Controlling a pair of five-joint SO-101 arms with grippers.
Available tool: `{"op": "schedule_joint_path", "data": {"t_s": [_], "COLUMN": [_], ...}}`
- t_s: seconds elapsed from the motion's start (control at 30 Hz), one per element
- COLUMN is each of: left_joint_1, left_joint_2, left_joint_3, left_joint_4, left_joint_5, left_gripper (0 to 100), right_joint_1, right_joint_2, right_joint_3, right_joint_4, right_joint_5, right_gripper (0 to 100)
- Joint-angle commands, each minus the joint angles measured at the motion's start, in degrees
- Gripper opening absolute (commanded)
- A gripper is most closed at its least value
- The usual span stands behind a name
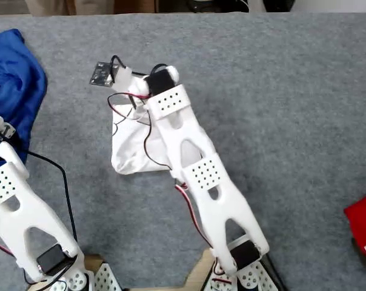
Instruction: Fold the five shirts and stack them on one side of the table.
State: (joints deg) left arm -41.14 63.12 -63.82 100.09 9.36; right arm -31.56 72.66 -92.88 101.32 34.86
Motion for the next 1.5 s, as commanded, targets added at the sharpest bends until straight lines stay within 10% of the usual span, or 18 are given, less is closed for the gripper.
{"op": "schedule_joint_path", "data": {"t_s": [0.0,0.8,1.47], "left_joint_1": [2.81,2.81,2.81], "left_joint_2": [0.48,0.48,0.48], "left_joint_3": [0.35,0.35,0.35], "left_joint_4": [0.26,0.26,0.26], "left_joint_5": [-0.44,-0.44,-0.44], "left_gripper": [17,17,17], "right_joint_1": [1.80,2.51,4.26], "right_joint_2": [-6.46,-37.05,-46.99], "right_joint_3": [-2.68,44.70,51.56], "right_joint_4": [0.88,0.79,0.18], "right_joint_5": [0.53,0.79,0.53], "right_gripper": [0.4,0.5,0.5]}}
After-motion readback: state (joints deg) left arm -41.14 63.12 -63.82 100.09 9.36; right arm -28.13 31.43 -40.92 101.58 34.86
